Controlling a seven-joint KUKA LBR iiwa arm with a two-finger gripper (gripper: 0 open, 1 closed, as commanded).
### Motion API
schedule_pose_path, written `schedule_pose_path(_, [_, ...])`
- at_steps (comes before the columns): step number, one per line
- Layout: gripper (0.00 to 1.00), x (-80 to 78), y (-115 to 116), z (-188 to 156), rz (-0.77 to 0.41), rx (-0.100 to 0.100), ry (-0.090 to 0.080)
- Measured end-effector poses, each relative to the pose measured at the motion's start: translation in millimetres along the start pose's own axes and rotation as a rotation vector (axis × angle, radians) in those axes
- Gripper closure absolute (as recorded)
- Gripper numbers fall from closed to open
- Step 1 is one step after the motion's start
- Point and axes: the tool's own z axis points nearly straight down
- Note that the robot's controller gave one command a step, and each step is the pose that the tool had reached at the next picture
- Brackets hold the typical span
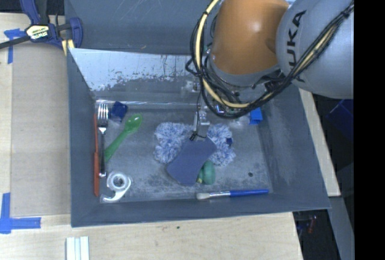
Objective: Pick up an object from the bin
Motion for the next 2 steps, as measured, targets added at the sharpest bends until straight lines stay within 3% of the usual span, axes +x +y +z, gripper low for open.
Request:
schedule_pose_path(1, [0.00, -1.7, 0, -4, 0.002, -0.001, -0.008])
schedule_pose_path(2, [0.00, -7.6, 8, 95, -0.318, 0.001, -0.011])
